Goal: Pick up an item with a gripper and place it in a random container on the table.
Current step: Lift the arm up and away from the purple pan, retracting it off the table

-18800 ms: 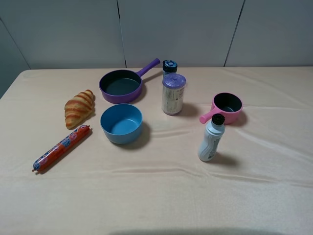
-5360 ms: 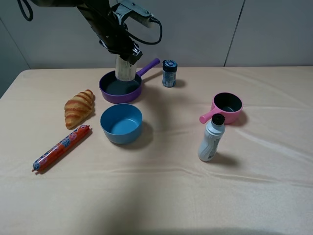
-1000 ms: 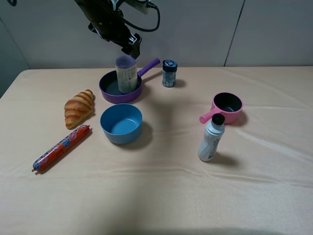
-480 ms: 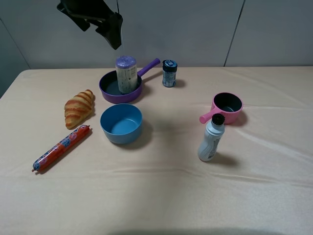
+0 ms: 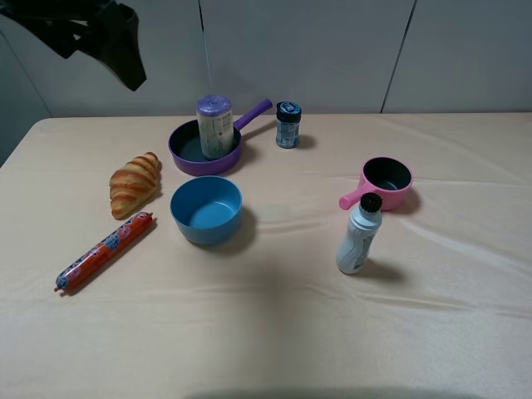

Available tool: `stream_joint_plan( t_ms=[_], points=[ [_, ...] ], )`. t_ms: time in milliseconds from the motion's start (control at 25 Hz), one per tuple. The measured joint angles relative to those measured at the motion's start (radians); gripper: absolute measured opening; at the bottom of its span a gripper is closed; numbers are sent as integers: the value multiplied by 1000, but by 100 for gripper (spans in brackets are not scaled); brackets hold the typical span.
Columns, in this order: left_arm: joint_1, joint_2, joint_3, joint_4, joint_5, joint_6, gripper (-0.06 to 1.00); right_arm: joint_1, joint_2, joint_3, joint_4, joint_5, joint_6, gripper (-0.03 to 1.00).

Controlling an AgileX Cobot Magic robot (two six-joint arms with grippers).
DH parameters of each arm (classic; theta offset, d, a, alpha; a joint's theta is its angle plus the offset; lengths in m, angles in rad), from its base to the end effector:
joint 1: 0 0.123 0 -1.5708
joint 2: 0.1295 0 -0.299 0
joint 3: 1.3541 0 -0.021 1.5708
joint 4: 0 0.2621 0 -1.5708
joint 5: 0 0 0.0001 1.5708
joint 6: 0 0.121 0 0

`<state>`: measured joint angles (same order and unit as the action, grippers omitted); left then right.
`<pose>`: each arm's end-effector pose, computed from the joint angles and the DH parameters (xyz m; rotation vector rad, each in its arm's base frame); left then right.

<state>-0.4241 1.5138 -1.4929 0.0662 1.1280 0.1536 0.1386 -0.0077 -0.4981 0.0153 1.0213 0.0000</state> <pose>0.3135 -0.1336 0.3541 0.7648 2.5147 -0.0047 0.0185 0.0042 0.2729 -0.1389 1.9958 0.1072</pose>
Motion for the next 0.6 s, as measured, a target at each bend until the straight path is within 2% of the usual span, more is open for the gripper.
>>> stream_joint_plan(
  t_ms=[80, 600],
  points=[
    [0, -130, 121, 20, -4, -39, 99, 0, 0, 0, 0, 0, 0, 69],
    [0, -612, 534, 40, -4, -209, 99, 0, 0, 0, 0, 0, 0, 69]
  ],
)
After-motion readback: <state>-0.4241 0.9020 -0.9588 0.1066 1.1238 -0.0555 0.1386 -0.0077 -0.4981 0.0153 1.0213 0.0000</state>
